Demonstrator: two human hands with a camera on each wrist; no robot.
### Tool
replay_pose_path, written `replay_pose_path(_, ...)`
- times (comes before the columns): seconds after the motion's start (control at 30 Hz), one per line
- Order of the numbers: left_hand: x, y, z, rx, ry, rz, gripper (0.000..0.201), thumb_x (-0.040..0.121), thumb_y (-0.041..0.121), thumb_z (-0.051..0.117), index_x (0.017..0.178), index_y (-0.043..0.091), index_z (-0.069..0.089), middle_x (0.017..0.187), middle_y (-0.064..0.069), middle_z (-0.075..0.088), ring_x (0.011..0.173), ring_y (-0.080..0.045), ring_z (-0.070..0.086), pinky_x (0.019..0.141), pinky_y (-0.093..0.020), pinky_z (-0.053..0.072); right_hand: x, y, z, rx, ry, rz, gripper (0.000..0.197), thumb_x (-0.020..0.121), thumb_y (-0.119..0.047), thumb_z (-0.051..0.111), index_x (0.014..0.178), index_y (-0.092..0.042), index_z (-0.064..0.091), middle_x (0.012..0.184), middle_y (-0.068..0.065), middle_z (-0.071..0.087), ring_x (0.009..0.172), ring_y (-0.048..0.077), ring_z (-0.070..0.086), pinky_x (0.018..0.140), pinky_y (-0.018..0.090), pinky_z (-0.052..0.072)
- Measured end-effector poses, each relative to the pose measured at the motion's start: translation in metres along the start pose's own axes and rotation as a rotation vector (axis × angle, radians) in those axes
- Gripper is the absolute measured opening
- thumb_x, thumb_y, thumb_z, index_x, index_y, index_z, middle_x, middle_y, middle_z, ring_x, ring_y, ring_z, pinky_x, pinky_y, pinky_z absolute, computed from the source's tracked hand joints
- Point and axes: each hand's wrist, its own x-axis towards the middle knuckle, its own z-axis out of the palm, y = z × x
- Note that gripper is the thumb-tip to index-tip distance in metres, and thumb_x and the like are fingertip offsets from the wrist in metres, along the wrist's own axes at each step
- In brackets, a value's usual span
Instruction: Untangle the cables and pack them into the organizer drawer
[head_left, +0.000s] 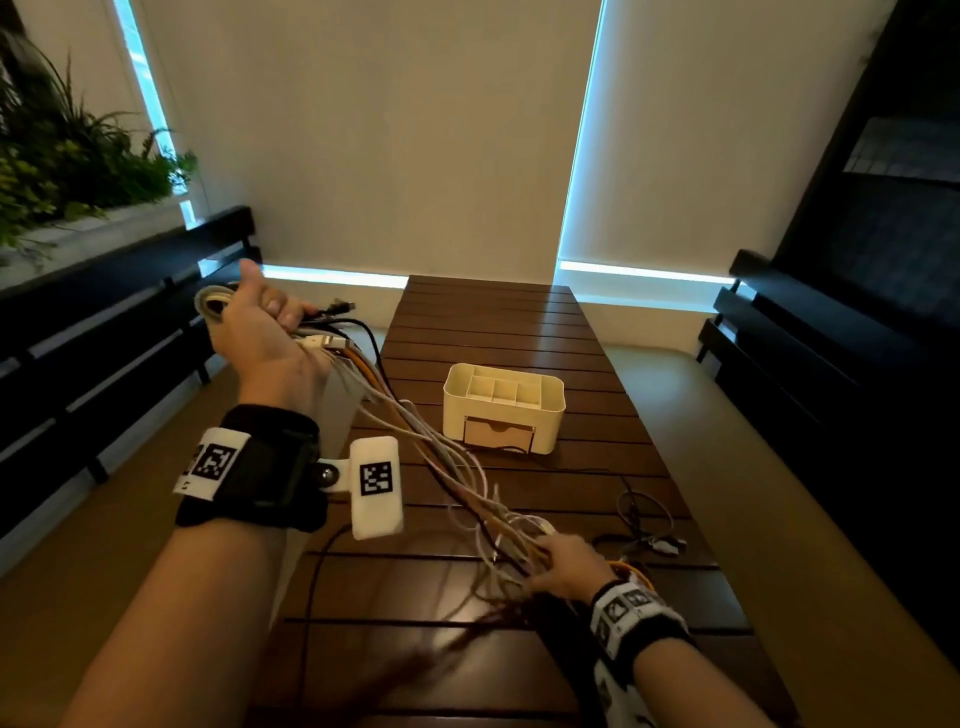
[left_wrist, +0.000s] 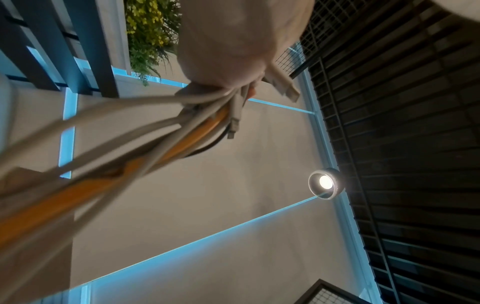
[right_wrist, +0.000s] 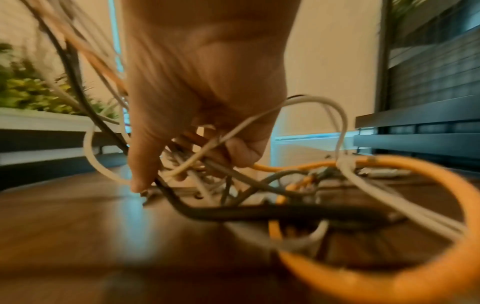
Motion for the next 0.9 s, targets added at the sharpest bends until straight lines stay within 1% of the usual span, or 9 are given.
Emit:
replay_pose_path(0.17,0.021,0.002,0.008,0.047,-0.018,-0.017,0.034,0.094,0.019,0.055,0.064,0.018,0.04,0.043,0.01,0.034,0.034,-0.005,0.028,0.043,-0.02,0.037,-0.003,0.019,-0.109,-0.053,0.239,0.143,0.023,0.074,-0.046,0.071,0.073,-0.032,0.054,0.082,-0.007,0.064,0.078,0.014,0.062,0.073,0.029,0.05)
replay_pose_path(0.27,0.025,-0.012,0.015,0.186,-0.076,0.019,0.031,0.093,0.017,0.057,0.069,0.019,0.039,0.044,0.01,0.035,0.035,-0.004,0.029,0.042,-0.017,0.037,-0.005,0.014,-0.179,-0.014,0.333,0.056,0.022,0.075,-0.045,0.072,0.072,-0.03,0.057,0.075,-0.007,0.06,0.077,0.015,0.06,0.073,0.026,0.05)
replay_pose_path(0.33,0.03,-0.022,0.021,0.253,-0.09,0.05,0.028,0.092,0.014,0.058,0.072,0.019,0.039,0.047,0.01,0.036,0.037,-0.003,0.031,0.042,-0.016,0.036,-0.012,0.005,-0.219,0.129,0.351,-0.072,0.02,0.077,-0.03,0.075,0.078,-0.02,0.058,0.067,-0.006,0.056,0.065,0.008,0.054,0.06,0.009,0.043)
replay_pose_path(0.43,0.044,-0.03,0.037,0.271,-0.093,0.07,0.025,0.091,0.011,0.059,0.076,0.021,0.041,0.05,0.01,0.037,0.037,-0.002,0.032,0.04,-0.016,0.031,-0.024,-0.005,-0.258,0.421,0.539,-0.225,0.02,0.078,-0.012,0.074,0.081,-0.01,0.055,0.069,0.002,0.052,0.063,0.012,0.047,0.06,0.017,0.039)
replay_pose_path(0.57,0.068,-0.027,0.067,0.245,-0.071,0.102,0.024,0.09,0.007,0.055,0.079,0.022,0.04,0.051,0.01,0.036,0.036,-0.002,0.029,0.035,-0.017,0.025,-0.024,0.011,-0.272,0.449,0.525,-0.192,0.011,0.083,-0.01,0.068,0.085,-0.01,0.057,0.072,0.005,0.053,0.067,0.016,0.05,0.065,0.025,0.042)
replay_pose_path(0.67,0.084,-0.009,0.095,0.207,-0.193,0.029,0.037,0.087,0.008,0.044,0.054,0.022,0.041,0.036,0.012,0.031,0.029,-0.003,0.025,0.032,-0.016,0.021,-0.022,0.031,-0.261,0.322,0.453,-0.036,0.012,0.086,-0.018,0.066,0.094,-0.009,0.065,0.077,0.004,0.058,0.072,0.015,0.052,0.067,0.024,0.042)
replay_pose_path(0.73,0.084,0.002,0.112,0.184,-0.221,-0.015,0.047,0.082,0.016,0.044,0.035,0.018,0.045,0.03,0.01,0.031,0.026,-0.005,0.026,0.033,-0.011,0.021,-0.017,0.041,-0.25,0.308,0.496,-0.003,0.008,0.084,-0.023,0.069,0.082,-0.015,0.067,0.076,0.004,0.06,0.076,0.018,0.055,0.068,0.027,0.042)
replay_pose_path(0.83,0.069,0.004,0.138,0.12,-0.146,0.01,0.038,0.095,0.021,0.037,0.059,0.021,0.047,0.03,0.008,0.032,0.026,-0.008,0.027,0.034,-0.011,0.023,-0.002,0.054,-0.235,0.215,0.559,0.178,0.027,0.072,-0.041,0.075,0.055,-0.025,0.061,0.068,-0.001,0.06,0.079,0.023,0.058,0.07,0.03,0.045)
replay_pose_path(0.9,0.059,0.0,0.153,0.092,-0.065,0.066,0.017,0.099,0.021,0.032,0.086,0.015,0.042,0.039,0.006,0.03,0.032,-0.011,0.021,0.035,-0.017,0.021,-0.001,0.056,-0.223,0.207,0.625,0.286,0.029,0.074,-0.034,0.072,0.054,-0.023,0.054,0.068,0.0,0.057,0.078,0.024,0.058,0.062,0.026,0.042)
